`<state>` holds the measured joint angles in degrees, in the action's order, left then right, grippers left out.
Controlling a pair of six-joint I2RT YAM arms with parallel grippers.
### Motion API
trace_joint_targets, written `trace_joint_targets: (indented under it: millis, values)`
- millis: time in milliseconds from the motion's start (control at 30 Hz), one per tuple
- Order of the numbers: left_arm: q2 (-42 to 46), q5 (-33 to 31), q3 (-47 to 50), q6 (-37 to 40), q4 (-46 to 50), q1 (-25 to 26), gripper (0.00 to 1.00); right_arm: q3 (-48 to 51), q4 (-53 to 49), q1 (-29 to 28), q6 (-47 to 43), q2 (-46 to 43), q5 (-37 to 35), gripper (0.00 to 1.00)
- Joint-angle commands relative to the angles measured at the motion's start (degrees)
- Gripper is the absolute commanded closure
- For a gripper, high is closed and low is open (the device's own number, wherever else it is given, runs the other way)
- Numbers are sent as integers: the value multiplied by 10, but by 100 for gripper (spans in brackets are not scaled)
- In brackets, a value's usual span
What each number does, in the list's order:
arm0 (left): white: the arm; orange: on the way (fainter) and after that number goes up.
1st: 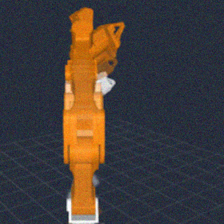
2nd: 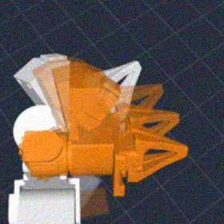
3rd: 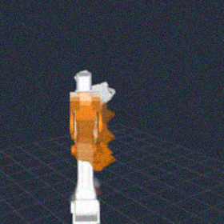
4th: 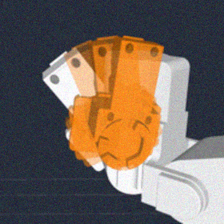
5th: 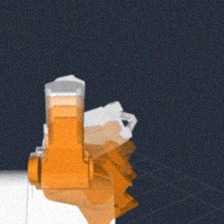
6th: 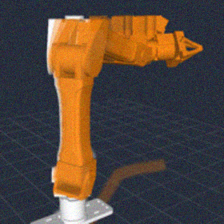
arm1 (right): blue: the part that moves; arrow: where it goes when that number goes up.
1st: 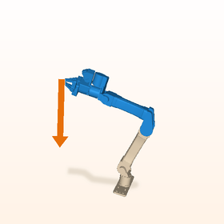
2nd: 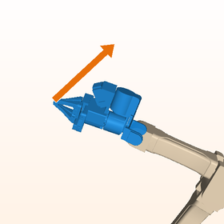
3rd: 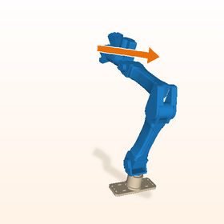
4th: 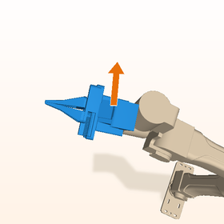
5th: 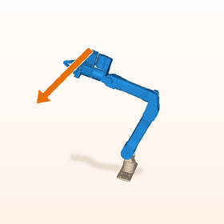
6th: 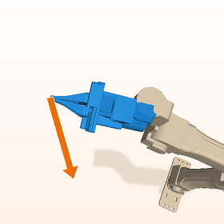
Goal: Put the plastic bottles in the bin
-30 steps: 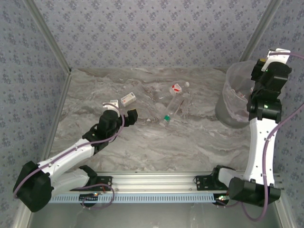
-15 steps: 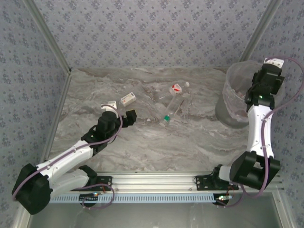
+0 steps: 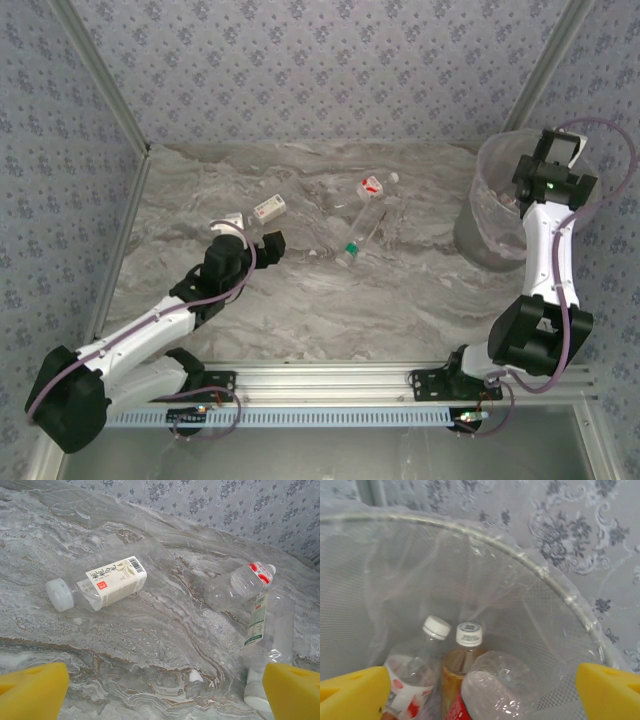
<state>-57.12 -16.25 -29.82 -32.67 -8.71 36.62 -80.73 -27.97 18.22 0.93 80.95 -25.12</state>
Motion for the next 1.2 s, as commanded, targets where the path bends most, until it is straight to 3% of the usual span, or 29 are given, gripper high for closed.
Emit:
trace_joint_targets:
  millis: [0,333,633,800,967,1167]
  values:
    - [-5,8,-9,-6,1,-6,1,-30,-37,-6,39,-28,40,0]
    - [-24,12,-21,-16,20,-14,1,-42,-51,-24,70,-55,109,0]
    - [-32,3,-28,-38,40,-25,1,-36,-37,-90,133,-66,215,0]
    - [-29,3,-25,-46,49,-30,0,-28,-5,-161,144,-64,163,0]
    - [-21,4,-21,-48,56,-35,0,-43,-11,-204,161,-43,185,0]
    - [-19,12,-16,-53,47,-38,0,-1,33,-279,211,-28,147,0]
